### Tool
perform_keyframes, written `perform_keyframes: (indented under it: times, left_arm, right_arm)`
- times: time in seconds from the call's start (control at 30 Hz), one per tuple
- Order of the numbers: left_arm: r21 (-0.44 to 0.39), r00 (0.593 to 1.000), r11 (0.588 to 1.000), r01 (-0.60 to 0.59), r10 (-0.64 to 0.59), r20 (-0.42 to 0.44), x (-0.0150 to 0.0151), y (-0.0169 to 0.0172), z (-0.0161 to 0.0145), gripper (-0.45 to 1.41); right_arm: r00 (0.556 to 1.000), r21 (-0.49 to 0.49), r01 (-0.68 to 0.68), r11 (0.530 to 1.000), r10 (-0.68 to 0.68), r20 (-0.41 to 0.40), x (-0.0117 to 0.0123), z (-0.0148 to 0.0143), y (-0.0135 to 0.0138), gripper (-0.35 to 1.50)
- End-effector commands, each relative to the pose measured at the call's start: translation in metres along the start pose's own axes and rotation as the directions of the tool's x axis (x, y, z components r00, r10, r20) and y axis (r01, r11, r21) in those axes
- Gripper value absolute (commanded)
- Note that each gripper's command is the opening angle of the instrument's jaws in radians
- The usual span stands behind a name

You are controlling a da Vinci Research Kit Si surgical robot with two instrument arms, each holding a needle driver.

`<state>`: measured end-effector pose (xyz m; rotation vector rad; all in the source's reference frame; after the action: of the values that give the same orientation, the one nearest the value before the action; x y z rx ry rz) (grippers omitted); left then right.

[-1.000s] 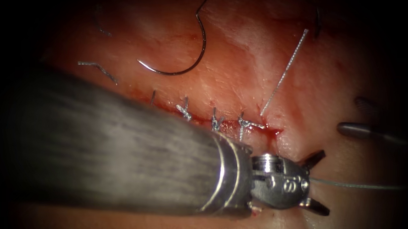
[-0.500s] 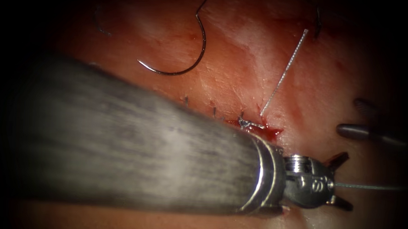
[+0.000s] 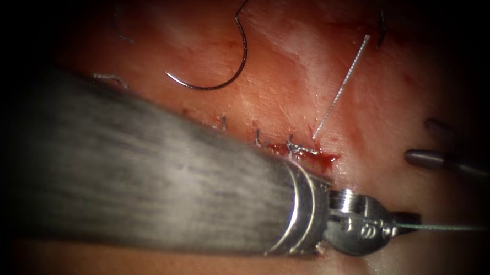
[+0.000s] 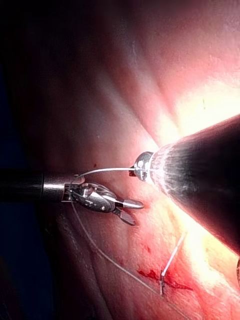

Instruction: Wound Closure

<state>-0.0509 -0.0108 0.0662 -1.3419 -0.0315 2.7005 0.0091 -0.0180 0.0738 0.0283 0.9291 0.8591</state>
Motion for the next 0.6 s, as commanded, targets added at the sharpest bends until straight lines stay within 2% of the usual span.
perform_keyframes:
  times: [0.03,0.1,0.23,0.43,0.5,0.6]
  left_arm:
    - [0.004,1.000,1.000,0.001,-0.001,-0.012,-0.0002,0.0002,-0.0001,-0.45]
    - [0.006,0.999,1.000,-0.022,0.022,-0.046,-0.0012,0.0005,-0.0021,-0.45]
    - [0.020,0.995,0.998,-0.058,0.059,-0.082,-0.0025,0.0007,-0.0034,-0.45]
    - [-0.022,0.977,0.990,-0.138,0.132,-0.167,-0.0070,0.0006,-0.0039,-0.45]
    - [-0.058,0.970,0.985,-0.163,0.149,-0.193,-0.0091,0.0006,-0.0037,-0.45]
    - [-0.082,0.962,0.978,-0.194,0.173,-0.213,-0.0114,0.0003,-0.0037,-0.45]
  right_arm:
    - [1.000,0.003,0.000,1.000,0.000,-0.002,-0.0004,0.0007,-0.0005,1.31]
    - [1.000,0.040,0.003,0.999,-0.003,-0.001,-0.0006,0.0007,-0.0010,1.31]
    - [1.000,0.084,0.012,0.996,-0.012,-0.002,-0.0012,0.0009,-0.0021,1.28]
    - [0.992,0.204,0.127,0.971,-0.121,-0.043,-0.0016,0.0009,-0.0047,1.18]
    - [0.974,0.263,0.225,0.938,-0.210,-0.087,-0.0010,0.0008,-0.0055,1.06]
    - [0.932,0.317,0.359,0.878,-0.317,-0.177,0.0004,0.0010,-0.0064,0.99]
